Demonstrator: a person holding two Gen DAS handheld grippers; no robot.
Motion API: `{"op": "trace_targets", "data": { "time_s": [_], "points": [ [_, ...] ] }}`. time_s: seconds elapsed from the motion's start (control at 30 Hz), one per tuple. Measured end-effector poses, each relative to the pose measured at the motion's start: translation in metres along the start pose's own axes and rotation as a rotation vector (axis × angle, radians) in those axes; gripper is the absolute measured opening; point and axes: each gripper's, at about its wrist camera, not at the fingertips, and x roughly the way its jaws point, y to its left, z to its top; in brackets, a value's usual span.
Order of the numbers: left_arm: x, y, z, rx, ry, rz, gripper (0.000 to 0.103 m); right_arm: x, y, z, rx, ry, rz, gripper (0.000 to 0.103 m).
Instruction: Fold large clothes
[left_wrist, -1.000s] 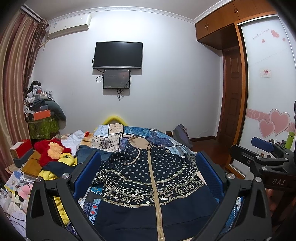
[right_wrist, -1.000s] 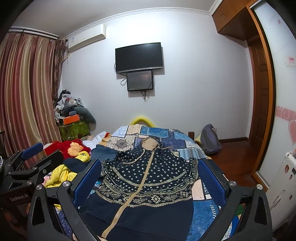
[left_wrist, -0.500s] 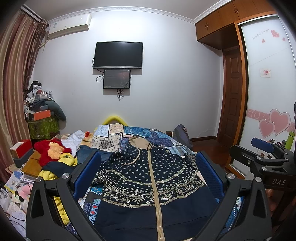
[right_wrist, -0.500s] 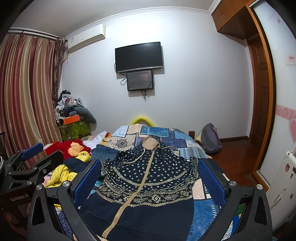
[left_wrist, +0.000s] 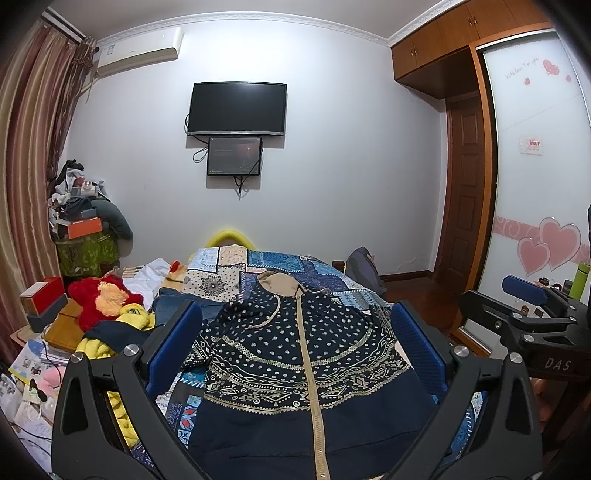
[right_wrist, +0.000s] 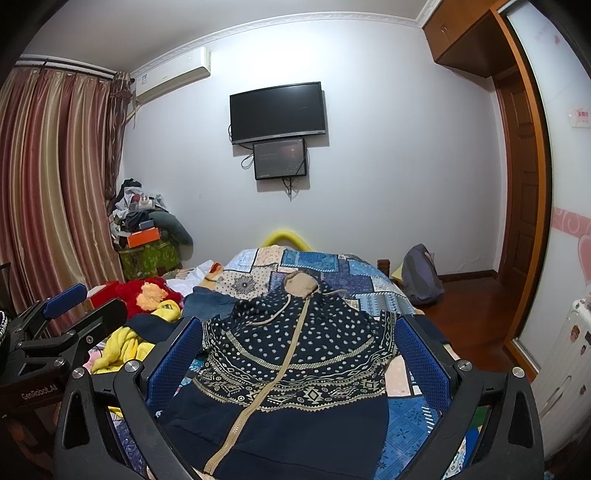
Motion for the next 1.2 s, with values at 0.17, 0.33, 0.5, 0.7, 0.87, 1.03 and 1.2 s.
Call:
{"op": "trace_targets", "data": {
  "time_s": [0.17,0.33,0.5,0.7,0.87,1.03,1.2],
  "points": [
    [0.0,0.001,0.0,-0.004,-0.001,0.001,0.103,0.002,-0.001,0.0,0.001,0.0,-0.001,0.103],
    [0.0,0.001,0.0,-0.004,-0.001,0.001,0.103,0.002,-0.002,0.0,0.003,0.002,-0.001,0.103],
    [0.002,0.002,-0.001,-0.004,0.001,0.002,0.103,0.01,0.008,-0.011,0.005,0.005,-0.002,0.103],
    [0.013,0.01,0.0,0.016,-0.003,0.024,0.103,0.021,0.014,-0.012,-0.001,0.014,0.001,0.103],
    [0.039,0.036,0.008,0.023,-0.006,0.1,0.103,0.039,0.012,-0.001,0.002,0.022,0.006,0.103],
    [0.088,0.079,0.011,0.018,0.046,0.176,0.103,0.082,0.012,0.003,-0.01,0.061,-0.021,0.103],
    [0.148,0.136,0.001,-0.021,0.158,0.225,0.103,0.146,0.006,-0.001,-0.008,0.152,-0.038,0.103]
  ]
}}
